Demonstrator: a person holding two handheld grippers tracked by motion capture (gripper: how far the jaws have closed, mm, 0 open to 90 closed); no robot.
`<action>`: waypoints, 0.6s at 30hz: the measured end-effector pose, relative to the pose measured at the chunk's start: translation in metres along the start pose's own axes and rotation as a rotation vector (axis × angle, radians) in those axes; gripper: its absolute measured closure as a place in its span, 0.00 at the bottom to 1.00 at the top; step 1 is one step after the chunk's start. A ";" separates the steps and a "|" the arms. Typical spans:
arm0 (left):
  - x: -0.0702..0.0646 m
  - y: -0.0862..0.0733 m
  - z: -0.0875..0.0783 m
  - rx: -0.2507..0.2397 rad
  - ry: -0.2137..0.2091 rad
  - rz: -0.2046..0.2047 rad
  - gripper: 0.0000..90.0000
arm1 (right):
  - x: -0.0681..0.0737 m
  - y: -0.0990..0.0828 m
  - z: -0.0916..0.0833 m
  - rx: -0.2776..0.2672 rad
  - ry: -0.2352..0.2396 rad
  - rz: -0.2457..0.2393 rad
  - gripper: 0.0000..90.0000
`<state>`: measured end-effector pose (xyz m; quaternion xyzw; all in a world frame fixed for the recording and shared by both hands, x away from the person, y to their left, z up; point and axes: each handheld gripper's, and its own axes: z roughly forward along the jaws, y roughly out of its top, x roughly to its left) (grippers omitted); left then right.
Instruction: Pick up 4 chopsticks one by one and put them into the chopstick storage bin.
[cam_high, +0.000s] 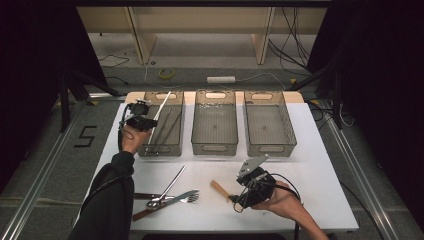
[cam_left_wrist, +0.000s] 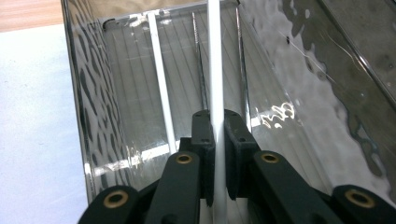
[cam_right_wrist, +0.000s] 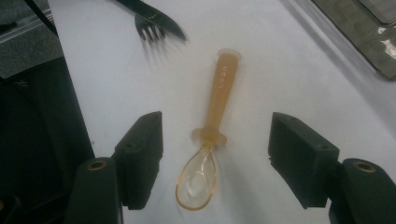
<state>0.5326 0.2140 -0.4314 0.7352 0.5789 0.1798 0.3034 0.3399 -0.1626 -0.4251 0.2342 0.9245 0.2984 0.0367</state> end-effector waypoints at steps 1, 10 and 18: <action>0.001 0.000 0.000 -0.005 -0.002 -0.004 0.90 | 0.000 0.000 0.000 0.000 0.001 0.000 0.40; -0.006 0.001 -0.015 -0.016 -0.075 -0.004 0.64 | -0.002 0.000 -0.001 0.001 -0.004 -0.003 0.40; -0.025 -0.014 -0.052 -0.052 -0.195 0.047 0.37 | -0.001 0.001 0.000 0.011 -0.014 0.009 0.40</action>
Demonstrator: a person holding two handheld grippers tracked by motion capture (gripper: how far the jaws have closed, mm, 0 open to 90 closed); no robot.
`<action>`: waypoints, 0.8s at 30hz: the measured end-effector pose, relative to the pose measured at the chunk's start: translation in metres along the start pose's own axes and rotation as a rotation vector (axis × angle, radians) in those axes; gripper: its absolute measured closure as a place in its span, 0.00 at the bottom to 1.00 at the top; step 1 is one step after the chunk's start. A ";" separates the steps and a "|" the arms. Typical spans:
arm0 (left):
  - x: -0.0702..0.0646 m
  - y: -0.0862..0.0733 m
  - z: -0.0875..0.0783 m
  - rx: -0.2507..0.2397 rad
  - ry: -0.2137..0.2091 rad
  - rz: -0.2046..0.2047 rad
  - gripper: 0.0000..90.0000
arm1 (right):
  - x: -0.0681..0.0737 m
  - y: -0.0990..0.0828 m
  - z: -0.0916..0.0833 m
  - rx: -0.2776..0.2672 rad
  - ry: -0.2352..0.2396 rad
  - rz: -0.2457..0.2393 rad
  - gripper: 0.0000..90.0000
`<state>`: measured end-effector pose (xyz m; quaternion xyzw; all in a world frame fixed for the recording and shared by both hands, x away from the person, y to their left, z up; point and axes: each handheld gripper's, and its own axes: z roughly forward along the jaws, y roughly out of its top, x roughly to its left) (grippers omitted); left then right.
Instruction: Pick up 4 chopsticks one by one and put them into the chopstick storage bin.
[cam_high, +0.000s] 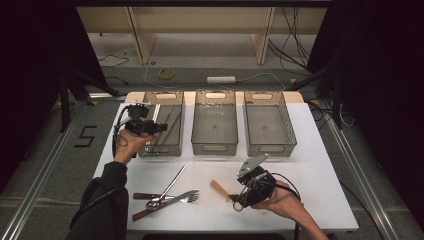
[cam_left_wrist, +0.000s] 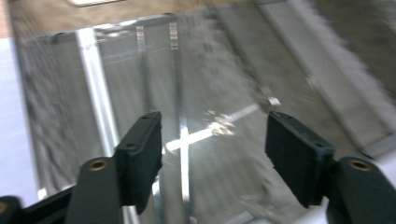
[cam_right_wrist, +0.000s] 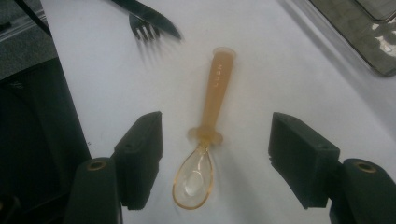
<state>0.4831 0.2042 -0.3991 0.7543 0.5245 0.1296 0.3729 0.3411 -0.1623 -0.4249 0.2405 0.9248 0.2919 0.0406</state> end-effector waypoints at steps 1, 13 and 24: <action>-0.003 -0.003 -0.004 -0.003 -0.008 0.011 0.35 | 0.000 0.000 0.000 0.001 -0.003 -0.001 0.40; -0.031 -0.029 -0.026 0.003 -0.041 0.076 0.26 | 0.000 0.003 0.005 0.022 -0.021 0.009 0.40; -0.052 -0.050 -0.033 0.067 -0.047 0.130 0.21 | 0.001 0.003 0.008 0.025 -0.025 0.006 0.40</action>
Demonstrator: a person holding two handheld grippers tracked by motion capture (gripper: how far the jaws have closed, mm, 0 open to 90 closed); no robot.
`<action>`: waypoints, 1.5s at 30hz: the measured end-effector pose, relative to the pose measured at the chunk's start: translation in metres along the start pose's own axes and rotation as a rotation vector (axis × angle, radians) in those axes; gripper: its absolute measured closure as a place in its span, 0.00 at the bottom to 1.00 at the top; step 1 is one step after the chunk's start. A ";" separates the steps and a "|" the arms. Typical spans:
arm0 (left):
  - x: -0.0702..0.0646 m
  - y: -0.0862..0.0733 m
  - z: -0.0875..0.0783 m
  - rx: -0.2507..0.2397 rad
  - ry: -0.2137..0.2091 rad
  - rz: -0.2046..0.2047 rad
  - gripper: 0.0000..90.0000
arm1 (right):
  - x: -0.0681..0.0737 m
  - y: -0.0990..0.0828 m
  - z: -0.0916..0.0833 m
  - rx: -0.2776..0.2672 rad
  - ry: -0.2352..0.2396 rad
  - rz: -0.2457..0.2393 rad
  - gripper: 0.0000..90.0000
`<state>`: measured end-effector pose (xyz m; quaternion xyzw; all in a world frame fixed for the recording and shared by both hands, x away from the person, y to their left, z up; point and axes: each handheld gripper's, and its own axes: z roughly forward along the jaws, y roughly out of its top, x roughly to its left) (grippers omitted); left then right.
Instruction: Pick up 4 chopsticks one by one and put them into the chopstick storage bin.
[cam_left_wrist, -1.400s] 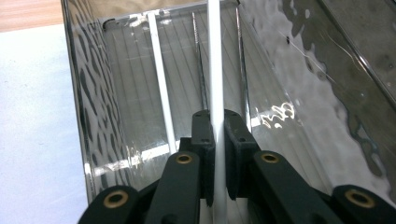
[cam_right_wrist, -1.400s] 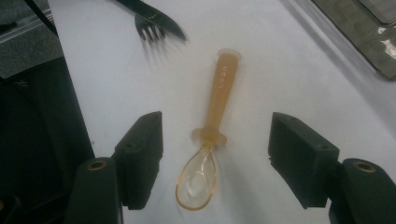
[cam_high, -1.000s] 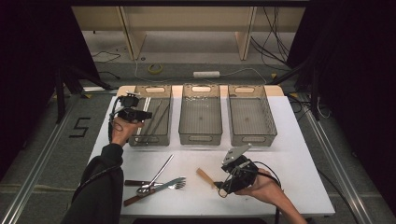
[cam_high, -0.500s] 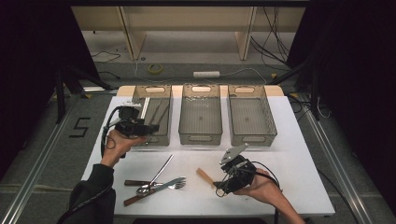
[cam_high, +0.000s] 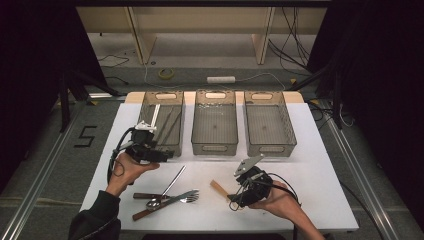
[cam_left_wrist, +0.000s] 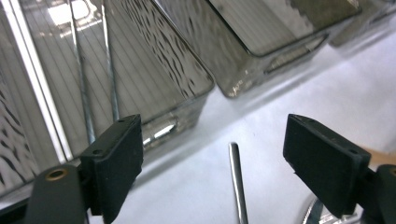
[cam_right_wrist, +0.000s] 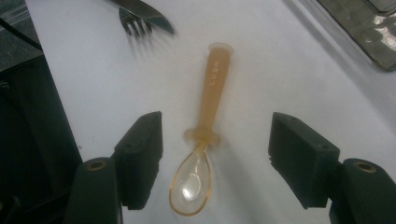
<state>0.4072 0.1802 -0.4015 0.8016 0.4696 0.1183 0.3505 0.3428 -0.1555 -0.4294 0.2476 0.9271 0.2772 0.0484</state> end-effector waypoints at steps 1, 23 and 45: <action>-0.001 -0.002 0.000 0.008 0.003 0.006 0.21 | 0.000 0.000 0.000 0.001 -0.001 0.004 0.40; -0.017 -0.026 0.006 0.177 0.028 0.051 0.21 | -0.001 -0.003 0.003 0.003 0.004 0.014 0.39; -0.025 -0.034 0.023 0.353 0.056 0.104 0.24 | -0.003 -0.006 0.002 0.000 0.011 0.023 0.35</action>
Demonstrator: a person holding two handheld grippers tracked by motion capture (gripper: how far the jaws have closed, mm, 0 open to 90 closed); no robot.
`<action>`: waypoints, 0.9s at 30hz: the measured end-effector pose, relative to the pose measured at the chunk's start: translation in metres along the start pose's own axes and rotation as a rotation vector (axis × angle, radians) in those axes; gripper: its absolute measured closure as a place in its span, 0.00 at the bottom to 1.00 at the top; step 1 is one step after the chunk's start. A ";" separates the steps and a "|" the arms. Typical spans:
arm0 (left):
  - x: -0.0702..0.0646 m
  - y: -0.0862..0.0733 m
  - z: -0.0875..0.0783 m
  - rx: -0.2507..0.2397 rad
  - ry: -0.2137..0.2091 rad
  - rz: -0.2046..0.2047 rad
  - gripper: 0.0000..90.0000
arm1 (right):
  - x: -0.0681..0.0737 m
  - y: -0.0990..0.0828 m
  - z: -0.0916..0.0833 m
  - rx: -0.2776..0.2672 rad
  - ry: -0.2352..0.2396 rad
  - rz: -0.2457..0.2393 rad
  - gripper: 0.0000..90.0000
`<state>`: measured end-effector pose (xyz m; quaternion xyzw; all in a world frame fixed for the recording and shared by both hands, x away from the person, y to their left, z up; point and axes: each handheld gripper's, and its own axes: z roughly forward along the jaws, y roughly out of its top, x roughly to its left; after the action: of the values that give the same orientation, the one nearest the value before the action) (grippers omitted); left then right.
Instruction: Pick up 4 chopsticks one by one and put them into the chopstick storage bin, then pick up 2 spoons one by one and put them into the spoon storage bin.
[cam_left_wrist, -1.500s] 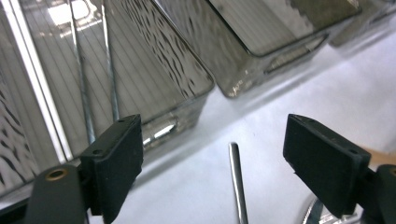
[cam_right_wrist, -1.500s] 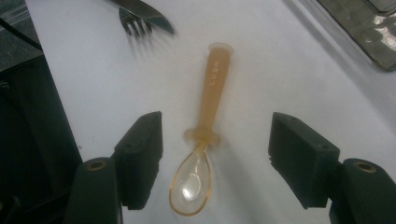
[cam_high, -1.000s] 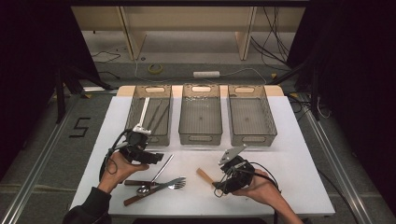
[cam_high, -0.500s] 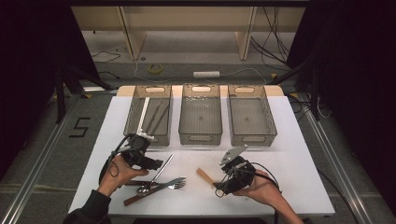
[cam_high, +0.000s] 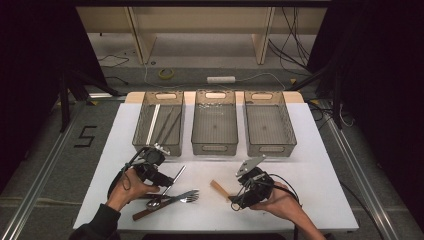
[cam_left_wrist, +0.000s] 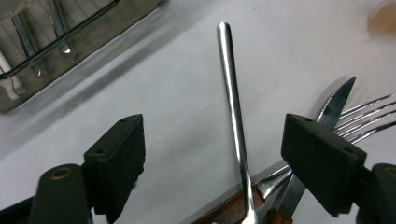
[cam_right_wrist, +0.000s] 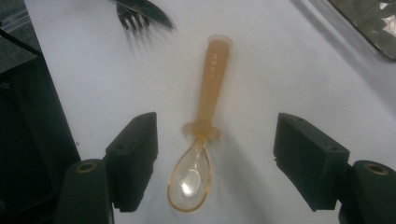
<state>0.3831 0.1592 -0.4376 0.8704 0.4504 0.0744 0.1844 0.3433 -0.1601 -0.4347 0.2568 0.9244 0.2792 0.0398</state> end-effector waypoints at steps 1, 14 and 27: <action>0.000 0.000 0.001 0.003 -0.002 -0.003 0.25 | 0.000 0.000 0.000 -0.001 -0.002 -0.004 0.35; -0.006 -0.003 0.011 0.057 -0.022 0.036 0.42 | 0.000 0.001 0.002 0.005 -0.003 -0.006 0.34; -0.010 -0.004 0.019 0.094 -0.030 0.053 0.53 | 0.000 0.000 0.002 0.007 0.002 -0.007 0.34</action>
<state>0.3803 0.1485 -0.4559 0.8907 0.4276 0.0448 0.1479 0.3437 -0.1587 -0.4361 0.2532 0.9264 0.2760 0.0388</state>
